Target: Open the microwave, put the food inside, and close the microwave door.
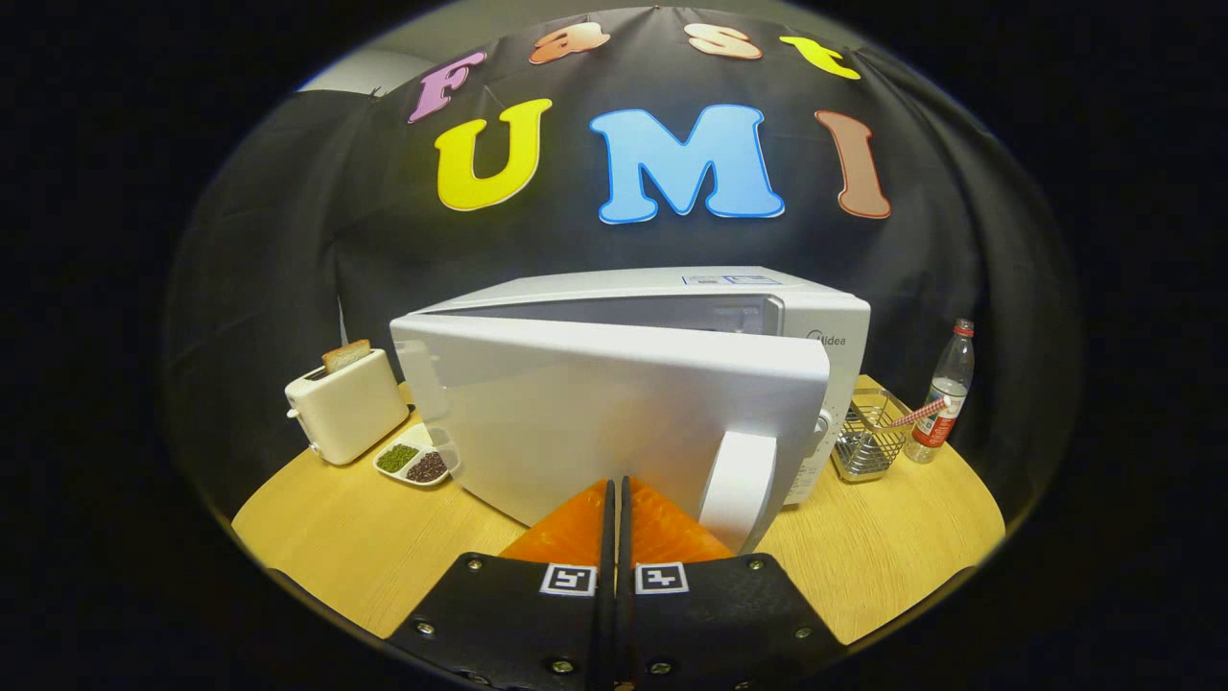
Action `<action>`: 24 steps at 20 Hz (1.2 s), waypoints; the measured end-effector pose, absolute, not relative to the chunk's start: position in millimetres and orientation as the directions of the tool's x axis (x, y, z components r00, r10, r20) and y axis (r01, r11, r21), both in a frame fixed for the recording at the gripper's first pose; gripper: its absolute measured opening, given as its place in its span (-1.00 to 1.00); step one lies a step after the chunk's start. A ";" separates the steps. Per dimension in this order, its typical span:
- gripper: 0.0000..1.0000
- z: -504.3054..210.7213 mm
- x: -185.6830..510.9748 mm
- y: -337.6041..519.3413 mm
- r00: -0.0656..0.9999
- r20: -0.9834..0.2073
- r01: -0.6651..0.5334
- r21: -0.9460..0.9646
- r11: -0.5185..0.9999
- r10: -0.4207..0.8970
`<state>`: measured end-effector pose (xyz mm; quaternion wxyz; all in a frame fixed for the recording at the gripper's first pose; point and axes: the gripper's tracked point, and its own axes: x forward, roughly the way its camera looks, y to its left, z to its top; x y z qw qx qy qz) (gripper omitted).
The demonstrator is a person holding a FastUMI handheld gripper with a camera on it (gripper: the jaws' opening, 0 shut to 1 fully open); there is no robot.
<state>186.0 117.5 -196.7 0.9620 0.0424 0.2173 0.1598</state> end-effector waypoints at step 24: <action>-0.99 -197.0 258.9 104.4 0.881 -0.415 -0.167 0.177 0.970 0.227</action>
